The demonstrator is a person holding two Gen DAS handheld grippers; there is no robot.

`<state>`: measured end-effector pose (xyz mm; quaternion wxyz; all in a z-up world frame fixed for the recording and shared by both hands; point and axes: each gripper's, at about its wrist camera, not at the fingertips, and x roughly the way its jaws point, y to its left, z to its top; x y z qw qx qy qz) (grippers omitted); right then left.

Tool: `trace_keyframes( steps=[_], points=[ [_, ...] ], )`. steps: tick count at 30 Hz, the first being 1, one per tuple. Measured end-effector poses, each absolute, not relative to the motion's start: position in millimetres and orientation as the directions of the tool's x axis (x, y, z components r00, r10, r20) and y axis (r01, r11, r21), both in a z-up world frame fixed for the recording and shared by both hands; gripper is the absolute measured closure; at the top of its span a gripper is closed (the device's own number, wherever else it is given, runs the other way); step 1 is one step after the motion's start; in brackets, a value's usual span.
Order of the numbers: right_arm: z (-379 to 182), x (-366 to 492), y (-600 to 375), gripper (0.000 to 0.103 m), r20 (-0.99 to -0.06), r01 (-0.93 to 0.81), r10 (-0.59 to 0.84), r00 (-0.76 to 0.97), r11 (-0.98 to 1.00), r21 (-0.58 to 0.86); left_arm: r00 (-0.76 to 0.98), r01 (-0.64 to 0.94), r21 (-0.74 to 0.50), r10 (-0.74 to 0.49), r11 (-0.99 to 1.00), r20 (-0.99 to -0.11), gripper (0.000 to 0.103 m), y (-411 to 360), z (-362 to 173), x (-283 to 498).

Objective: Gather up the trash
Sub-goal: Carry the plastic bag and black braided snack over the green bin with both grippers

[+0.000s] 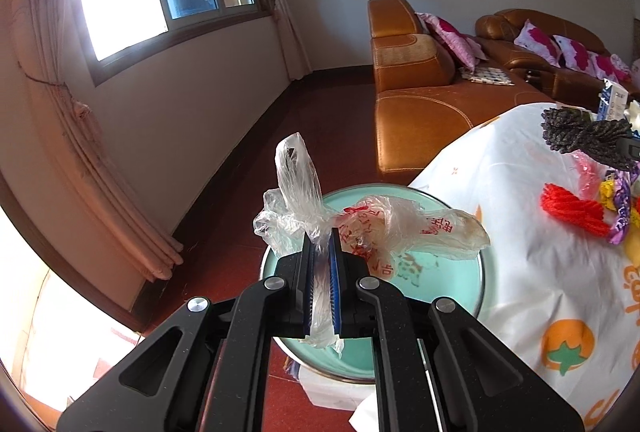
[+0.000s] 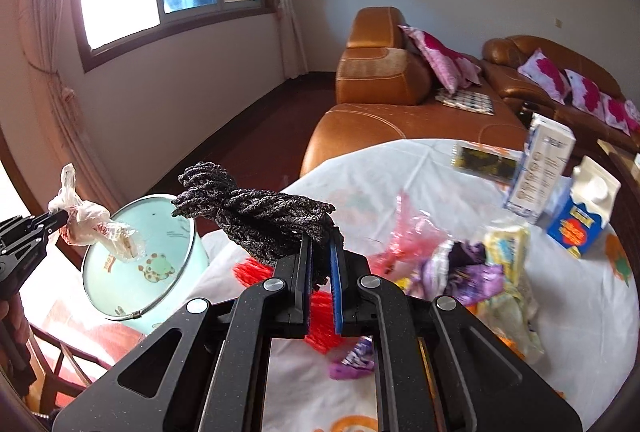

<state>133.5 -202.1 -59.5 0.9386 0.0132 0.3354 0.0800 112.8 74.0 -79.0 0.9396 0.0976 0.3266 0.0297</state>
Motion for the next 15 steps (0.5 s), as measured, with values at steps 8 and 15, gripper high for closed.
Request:
trace_keyframes(
  steps=[8, 15],
  points=[
    [-68.6, 158.0, -165.3, 0.094, -0.642, -0.219, 0.189, 0.743, 0.975, 0.034, 0.779, -0.056, 0.259, 0.204, 0.964, -0.593, 0.097, 91.2, -80.6, 109.3],
    [-74.5, 170.7, -132.1, 0.094, -0.654, -0.278, 0.203, 0.729, 0.96, -0.012, 0.765, -0.085, 0.298, 0.254, 0.951, -0.592, 0.096, 102.6, -84.4, 112.0]
  ],
)
